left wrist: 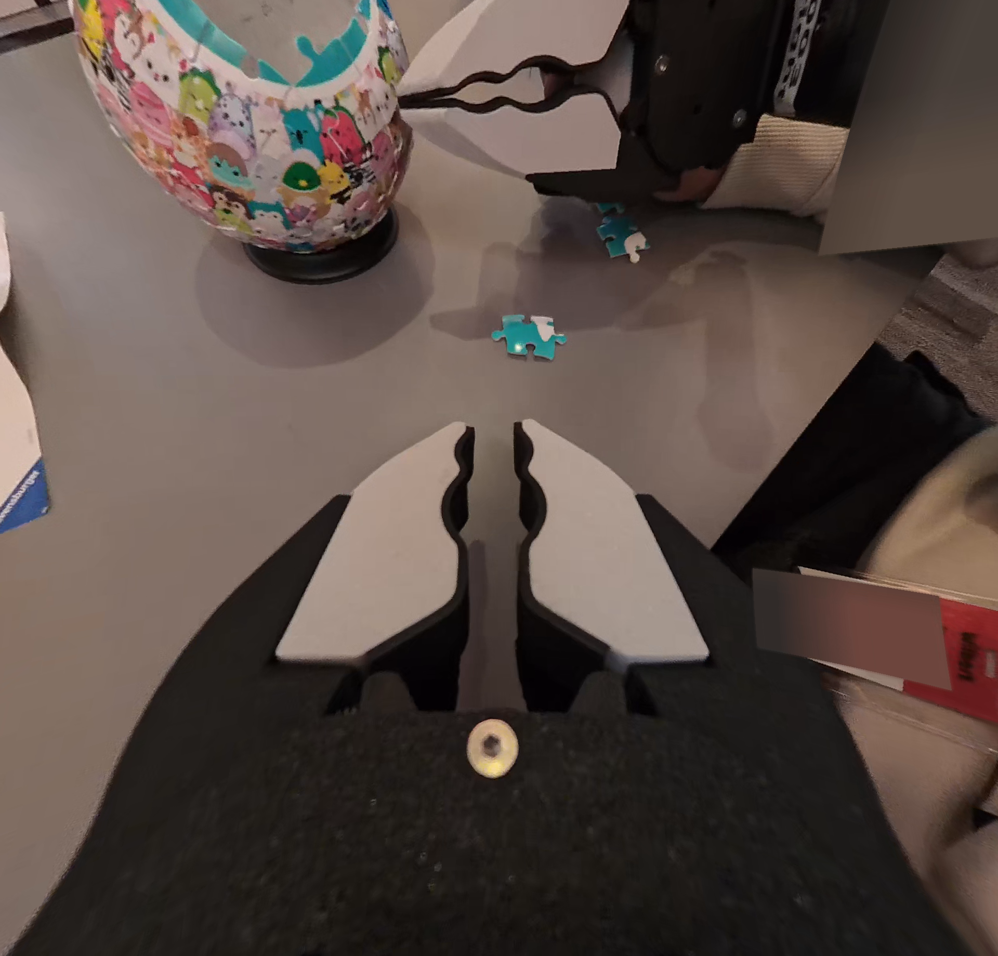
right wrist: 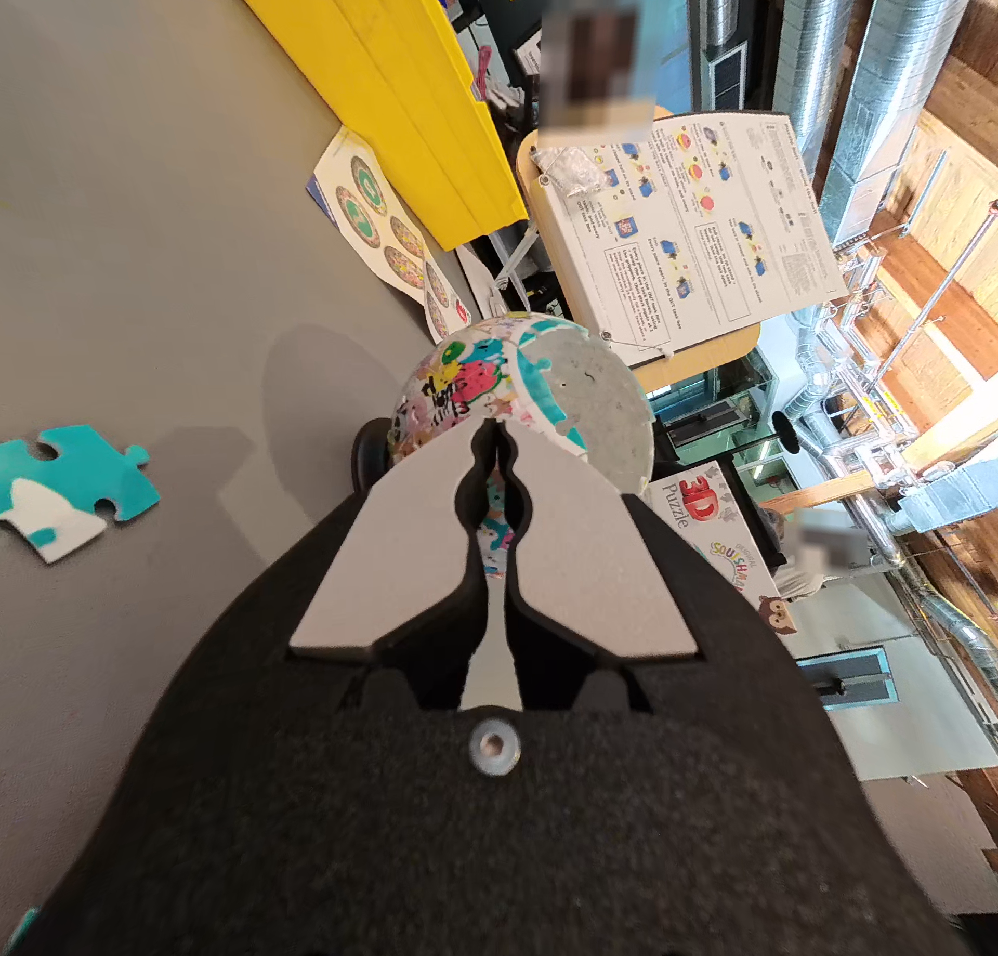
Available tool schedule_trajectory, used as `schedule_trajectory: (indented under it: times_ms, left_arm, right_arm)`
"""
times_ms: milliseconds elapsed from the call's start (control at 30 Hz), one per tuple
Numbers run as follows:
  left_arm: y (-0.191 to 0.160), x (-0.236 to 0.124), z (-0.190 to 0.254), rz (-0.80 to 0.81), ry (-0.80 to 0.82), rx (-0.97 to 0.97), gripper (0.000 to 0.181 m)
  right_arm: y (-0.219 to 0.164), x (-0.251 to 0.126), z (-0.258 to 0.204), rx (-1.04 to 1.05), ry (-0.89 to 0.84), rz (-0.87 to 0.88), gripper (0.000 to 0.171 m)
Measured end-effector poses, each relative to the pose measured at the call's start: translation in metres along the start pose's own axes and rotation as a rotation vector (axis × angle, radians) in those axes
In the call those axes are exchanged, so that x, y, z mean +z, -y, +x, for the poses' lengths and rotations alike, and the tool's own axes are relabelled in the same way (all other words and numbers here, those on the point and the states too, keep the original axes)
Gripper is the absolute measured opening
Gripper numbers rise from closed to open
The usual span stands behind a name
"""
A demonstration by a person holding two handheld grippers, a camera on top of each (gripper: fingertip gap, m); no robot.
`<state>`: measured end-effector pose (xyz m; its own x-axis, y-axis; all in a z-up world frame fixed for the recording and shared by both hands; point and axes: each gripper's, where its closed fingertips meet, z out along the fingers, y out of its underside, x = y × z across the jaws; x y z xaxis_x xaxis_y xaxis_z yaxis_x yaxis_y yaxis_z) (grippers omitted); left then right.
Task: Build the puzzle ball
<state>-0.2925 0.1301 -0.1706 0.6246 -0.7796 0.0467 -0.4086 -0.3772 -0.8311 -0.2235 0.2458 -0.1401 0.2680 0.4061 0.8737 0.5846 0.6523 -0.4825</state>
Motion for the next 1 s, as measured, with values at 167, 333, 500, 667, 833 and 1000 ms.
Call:
schedule_trajectory:
  times_ms: [167, 333, 500, 667, 833, 1000]
  left_arm:
    - [0.005, 0.004, -0.001, 0.011, 0.0, 0.001, 0.013]
    - [0.008, 0.005, 0.0, 0.018, -0.008, -0.001, 0.013]
    - [0.008, 0.001, -0.001, 0.028, 0.001, -0.001, 0.013]
    - [0.007, -0.003, -0.002, 0.033, -0.001, -0.015, 0.013]
    - [0.006, -0.006, -0.003, 0.04, -0.001, -0.025, 0.013]
    - [0.006, -0.008, -0.003, 0.044, 0.002, -0.03, 0.013]
  right_arm:
    - [0.0, 0.0, 0.002, 0.028, 0.002, 0.008, 0.0]
    - [0.003, -0.001, 0.004, 0.03, -0.01, 0.025, 0.0]
    - [-0.005, 0.003, 0.005, 0.046, -0.007, -0.016, 0.0]
    - [-0.005, 0.004, 0.001, 0.037, 0.011, -0.011, 0.0]
    - [-0.003, 0.003, 0.001, 0.027, 0.006, -0.007, 0.0]
    - [-0.005, 0.005, -0.001, 0.026, 0.013, -0.016, 0.0]
